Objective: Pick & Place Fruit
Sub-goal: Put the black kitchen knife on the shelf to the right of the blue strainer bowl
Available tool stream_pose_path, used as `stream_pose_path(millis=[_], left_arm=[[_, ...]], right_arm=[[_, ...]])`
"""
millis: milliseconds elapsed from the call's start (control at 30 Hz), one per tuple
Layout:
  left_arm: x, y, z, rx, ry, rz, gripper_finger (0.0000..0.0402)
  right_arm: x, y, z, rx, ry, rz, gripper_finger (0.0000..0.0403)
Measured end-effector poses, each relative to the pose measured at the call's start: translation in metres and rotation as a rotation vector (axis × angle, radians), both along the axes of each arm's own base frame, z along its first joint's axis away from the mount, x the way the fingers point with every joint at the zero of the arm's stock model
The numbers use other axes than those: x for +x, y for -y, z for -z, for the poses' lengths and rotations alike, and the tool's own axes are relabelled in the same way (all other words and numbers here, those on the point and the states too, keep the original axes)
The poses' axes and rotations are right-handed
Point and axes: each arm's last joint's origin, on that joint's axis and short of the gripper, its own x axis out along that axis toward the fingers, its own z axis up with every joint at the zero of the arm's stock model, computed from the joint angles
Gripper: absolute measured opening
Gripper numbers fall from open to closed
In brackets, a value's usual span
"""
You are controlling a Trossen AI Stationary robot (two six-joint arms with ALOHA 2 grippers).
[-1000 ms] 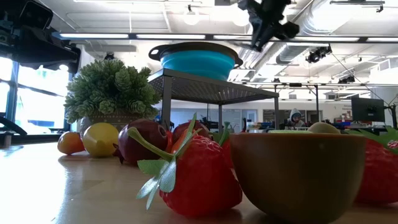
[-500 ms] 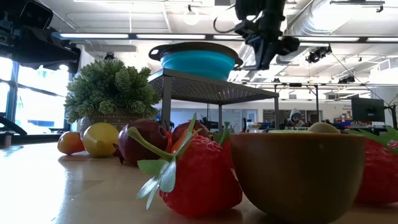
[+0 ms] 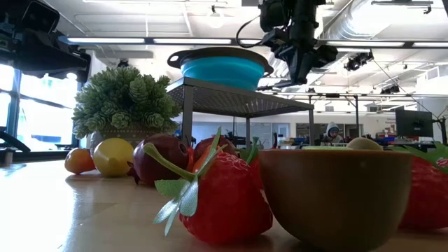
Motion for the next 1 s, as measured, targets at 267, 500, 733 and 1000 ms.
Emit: stream_pose_path(millis=[267,500,733,1000], left_arm=[[0.0,0.0,0.0,-0.001,-0.001,0.0,0.0001],[0.0,0.0,0.0,-0.026,-0.005,-0.004,0.0001],[0.0,0.0,0.0,-0.028,-0.006,-0.005,0.0001],[0.0,0.0,0.0,-0.028,-0.006,-0.005,0.0001]], right_arm=[[0.01,-0.002,0.012,0.015,-0.049,0.014,0.0053],[0.024,-0.003,0.029,0.047,-0.076,-0.024,0.0053],[0.026,-0.003,0.029,0.065,-0.052,-0.008,0.0053],[0.026,-0.003,0.029,0.055,-0.052,-0.01,0.0121]])
